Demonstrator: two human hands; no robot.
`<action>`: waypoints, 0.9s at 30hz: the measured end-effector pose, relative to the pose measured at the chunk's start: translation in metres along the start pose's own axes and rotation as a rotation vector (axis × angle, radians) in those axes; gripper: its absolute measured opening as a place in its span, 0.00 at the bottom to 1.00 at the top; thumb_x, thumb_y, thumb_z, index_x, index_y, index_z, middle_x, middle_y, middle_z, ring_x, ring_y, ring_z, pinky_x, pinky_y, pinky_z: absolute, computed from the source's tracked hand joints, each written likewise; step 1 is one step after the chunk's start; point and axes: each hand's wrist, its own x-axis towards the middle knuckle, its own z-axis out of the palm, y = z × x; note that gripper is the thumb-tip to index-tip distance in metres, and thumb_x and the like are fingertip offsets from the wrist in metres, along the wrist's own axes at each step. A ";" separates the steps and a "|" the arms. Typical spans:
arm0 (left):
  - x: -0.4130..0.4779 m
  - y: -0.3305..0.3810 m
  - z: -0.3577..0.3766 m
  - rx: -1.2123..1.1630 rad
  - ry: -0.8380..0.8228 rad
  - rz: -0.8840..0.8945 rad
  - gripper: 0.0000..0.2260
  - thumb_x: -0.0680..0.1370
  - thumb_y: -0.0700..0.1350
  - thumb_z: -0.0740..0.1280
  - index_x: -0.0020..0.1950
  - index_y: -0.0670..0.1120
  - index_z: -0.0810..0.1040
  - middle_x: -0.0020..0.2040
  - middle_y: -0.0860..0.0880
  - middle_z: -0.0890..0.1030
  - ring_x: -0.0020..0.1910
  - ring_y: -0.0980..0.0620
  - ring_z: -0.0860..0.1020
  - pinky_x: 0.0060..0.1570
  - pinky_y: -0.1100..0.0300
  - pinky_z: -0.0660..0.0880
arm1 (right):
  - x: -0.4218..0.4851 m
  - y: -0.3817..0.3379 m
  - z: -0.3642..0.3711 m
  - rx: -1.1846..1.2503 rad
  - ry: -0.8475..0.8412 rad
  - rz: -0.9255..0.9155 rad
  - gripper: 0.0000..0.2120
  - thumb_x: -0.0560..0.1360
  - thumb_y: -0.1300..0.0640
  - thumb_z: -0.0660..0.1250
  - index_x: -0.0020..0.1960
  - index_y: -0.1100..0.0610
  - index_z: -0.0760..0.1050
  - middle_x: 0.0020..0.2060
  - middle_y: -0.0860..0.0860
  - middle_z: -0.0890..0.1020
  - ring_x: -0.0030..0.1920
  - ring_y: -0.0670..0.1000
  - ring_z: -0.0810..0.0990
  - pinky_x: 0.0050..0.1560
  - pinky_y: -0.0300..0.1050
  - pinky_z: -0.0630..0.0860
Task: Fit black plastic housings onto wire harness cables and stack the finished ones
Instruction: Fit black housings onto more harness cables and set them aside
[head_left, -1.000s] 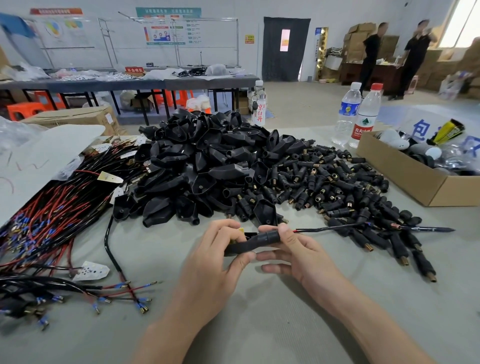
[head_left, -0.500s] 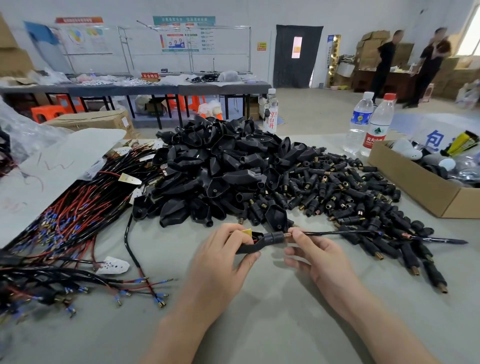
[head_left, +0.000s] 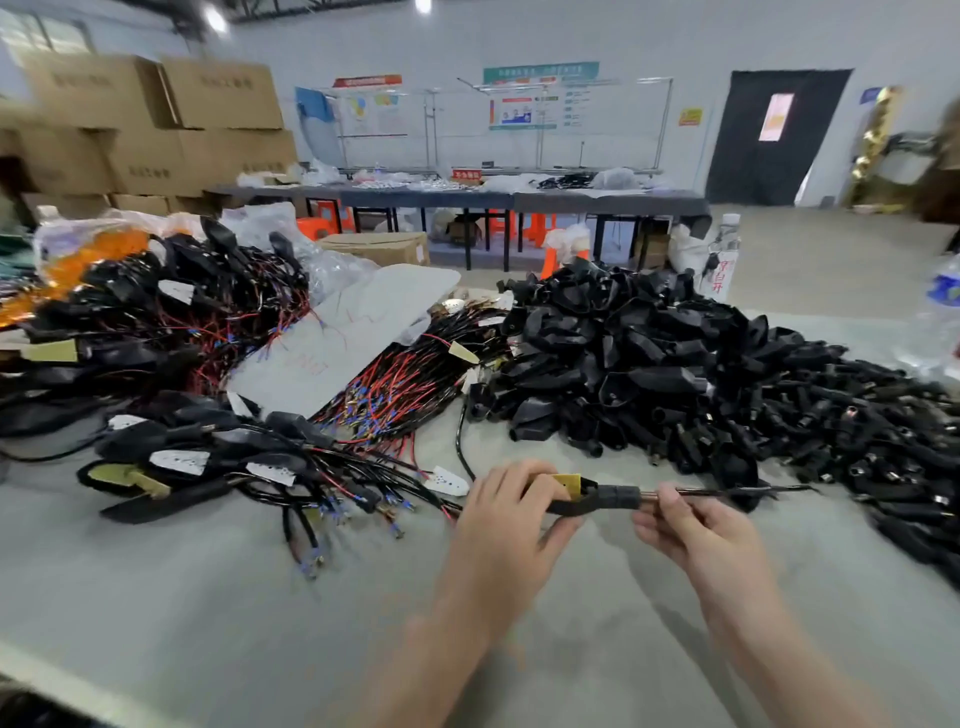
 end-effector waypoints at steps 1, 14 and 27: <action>-0.003 -0.011 -0.015 0.034 0.018 -0.007 0.09 0.77 0.52 0.69 0.51 0.48 0.79 0.56 0.52 0.79 0.53 0.49 0.78 0.53 0.49 0.76 | -0.004 -0.001 0.019 0.006 -0.025 -0.003 0.11 0.81 0.60 0.64 0.50 0.68 0.78 0.37 0.56 0.87 0.37 0.48 0.86 0.38 0.34 0.81; 0.008 -0.167 -0.218 0.459 -0.010 -0.495 0.20 0.76 0.48 0.72 0.67 0.50 0.73 0.69 0.45 0.68 0.68 0.40 0.67 0.66 0.45 0.67 | -0.052 -0.032 0.223 0.016 -0.593 0.266 0.06 0.81 0.57 0.65 0.49 0.60 0.77 0.46 0.57 0.84 0.45 0.52 0.85 0.45 0.39 0.83; -0.049 -0.064 -0.070 0.116 -0.070 -0.263 0.19 0.76 0.39 0.66 0.67 0.44 0.76 0.66 0.44 0.74 0.64 0.44 0.74 0.66 0.48 0.71 | -0.036 -0.002 0.126 -0.150 -0.198 0.054 0.13 0.82 0.67 0.55 0.56 0.58 0.77 0.41 0.54 0.83 0.37 0.53 0.80 0.38 0.44 0.79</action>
